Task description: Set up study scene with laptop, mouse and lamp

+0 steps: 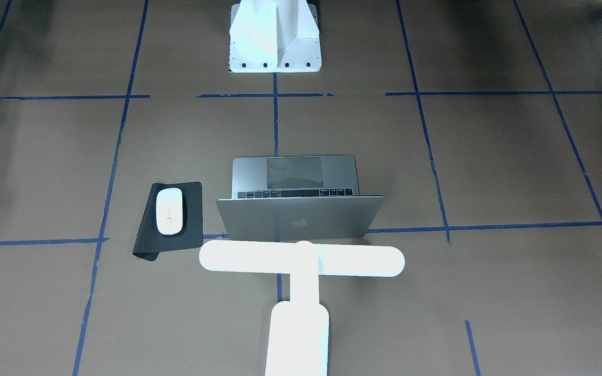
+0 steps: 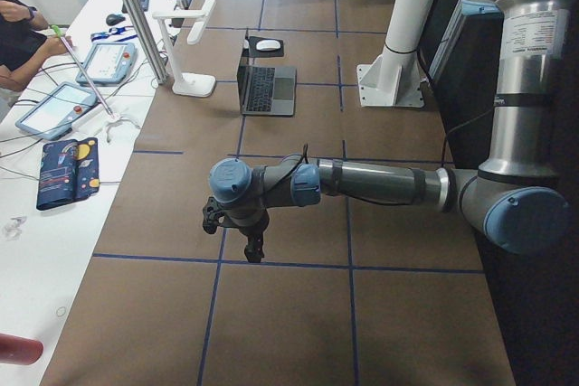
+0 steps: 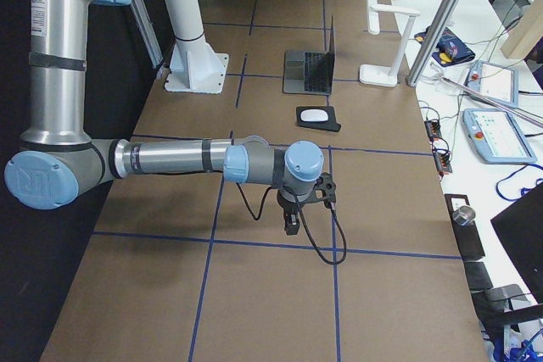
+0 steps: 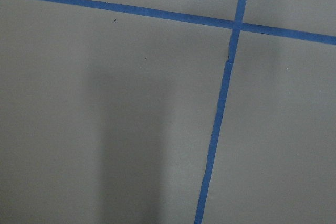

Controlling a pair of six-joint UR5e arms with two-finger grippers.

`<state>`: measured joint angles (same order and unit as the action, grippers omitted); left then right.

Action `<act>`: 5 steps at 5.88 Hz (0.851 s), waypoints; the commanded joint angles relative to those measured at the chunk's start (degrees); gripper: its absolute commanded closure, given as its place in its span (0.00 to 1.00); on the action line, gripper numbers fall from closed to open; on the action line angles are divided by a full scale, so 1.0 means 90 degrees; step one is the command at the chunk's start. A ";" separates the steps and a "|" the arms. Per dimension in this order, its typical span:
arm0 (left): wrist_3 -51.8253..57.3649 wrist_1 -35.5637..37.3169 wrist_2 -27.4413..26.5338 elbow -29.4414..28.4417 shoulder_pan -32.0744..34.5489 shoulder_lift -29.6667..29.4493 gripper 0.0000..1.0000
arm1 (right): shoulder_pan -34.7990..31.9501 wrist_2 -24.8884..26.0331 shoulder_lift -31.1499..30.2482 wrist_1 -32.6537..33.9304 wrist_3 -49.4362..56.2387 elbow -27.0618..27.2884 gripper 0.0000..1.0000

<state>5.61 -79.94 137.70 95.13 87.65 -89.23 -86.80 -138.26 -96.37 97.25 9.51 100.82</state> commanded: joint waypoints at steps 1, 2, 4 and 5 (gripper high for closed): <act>0.0050 -0.0102 -0.0898 0.0045 -0.0012 -0.0056 0.00 | -0.0052 0.0108 -0.0035 0.0005 0.0076 0.0019 0.00; 0.0051 -0.0102 -0.0905 0.0045 -0.0012 -0.0018 0.00 | -0.0052 0.0186 -0.0044 -0.0005 0.0076 0.0019 0.00; 0.0041 -0.0102 -0.0886 0.0055 -0.0012 -0.0027 0.00 | -0.0052 0.0284 -0.0035 -0.0005 0.0076 0.0048 0.00; 0.0041 -0.0102 -0.0866 0.0151 -0.0012 -0.0008 0.00 | -0.0052 0.0284 -0.0035 0.0004 0.0066 0.0116 0.00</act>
<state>5.96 -80.86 129.80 95.94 87.54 -89.38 -87.27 -135.77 -96.69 97.23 10.17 101.42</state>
